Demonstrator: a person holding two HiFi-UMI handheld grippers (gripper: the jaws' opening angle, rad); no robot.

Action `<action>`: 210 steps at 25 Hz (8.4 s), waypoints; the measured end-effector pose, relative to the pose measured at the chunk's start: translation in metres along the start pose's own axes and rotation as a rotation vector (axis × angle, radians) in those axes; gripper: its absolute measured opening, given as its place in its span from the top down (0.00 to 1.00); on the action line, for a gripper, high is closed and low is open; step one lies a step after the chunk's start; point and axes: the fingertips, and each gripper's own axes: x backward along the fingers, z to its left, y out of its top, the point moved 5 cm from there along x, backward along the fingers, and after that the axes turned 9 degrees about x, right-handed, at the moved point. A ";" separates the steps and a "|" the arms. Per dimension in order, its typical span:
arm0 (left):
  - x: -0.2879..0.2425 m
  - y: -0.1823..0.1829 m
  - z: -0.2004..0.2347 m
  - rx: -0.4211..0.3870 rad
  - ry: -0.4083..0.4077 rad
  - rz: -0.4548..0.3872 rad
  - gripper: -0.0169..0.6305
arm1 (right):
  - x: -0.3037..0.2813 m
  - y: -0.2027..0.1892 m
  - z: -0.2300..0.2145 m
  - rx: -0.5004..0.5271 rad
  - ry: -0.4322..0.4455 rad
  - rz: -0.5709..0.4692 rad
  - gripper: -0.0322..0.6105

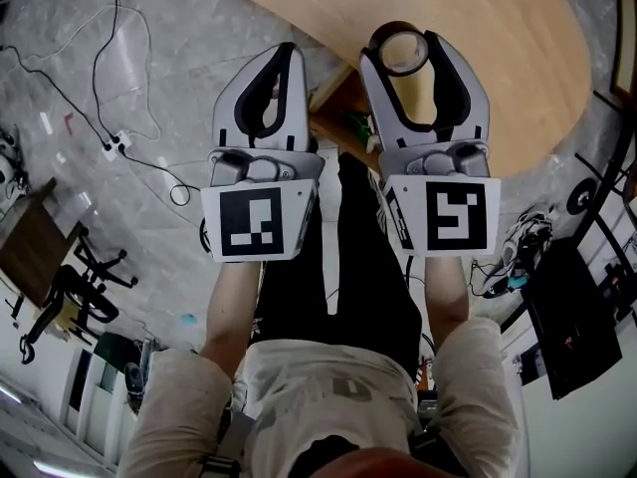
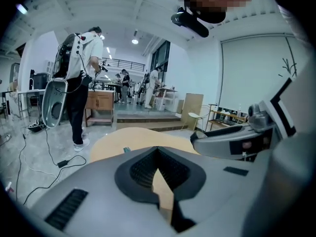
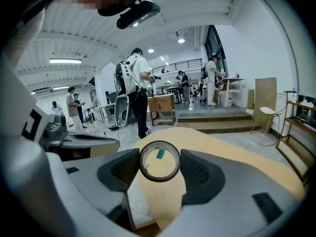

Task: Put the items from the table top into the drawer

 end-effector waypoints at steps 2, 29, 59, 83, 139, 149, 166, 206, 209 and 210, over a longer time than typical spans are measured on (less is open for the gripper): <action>0.000 0.001 -0.003 -0.007 -0.009 -0.001 0.96 | 0.008 0.000 0.000 -0.011 0.006 0.003 0.53; -0.011 -0.025 0.004 -0.047 0.013 0.065 0.96 | -0.019 -0.234 0.089 0.289 0.276 0.459 0.53; 0.001 -0.036 0.004 -0.037 -0.004 0.078 0.96 | -0.047 -0.321 0.069 0.173 0.084 0.676 0.50; 0.011 0.006 0.000 -0.009 0.026 -0.029 0.96 | -0.007 -0.012 0.037 -0.025 0.035 -0.132 0.94; 0.010 0.013 0.177 0.056 0.143 0.034 0.96 | -0.353 -0.034 0.007 0.017 -0.125 0.469 0.72; 0.008 0.023 0.163 0.019 0.130 0.008 0.96 | -0.288 0.052 0.019 0.080 -0.160 0.168 0.94; 0.001 0.014 0.100 -0.015 0.075 0.018 0.96 | -0.229 -0.007 -0.038 -0.019 -0.246 0.212 0.94; -0.017 0.000 0.100 0.013 0.076 0.068 0.96 | -0.270 -0.089 -0.166 -0.348 -0.425 0.489 0.71; -0.015 0.004 0.100 0.006 0.080 0.057 0.96 | -0.267 -0.085 -0.167 -0.302 -0.422 0.481 0.71; -0.013 0.006 0.100 0.004 0.082 0.053 0.96 | -0.264 -0.081 -0.168 -0.280 -0.422 0.473 0.71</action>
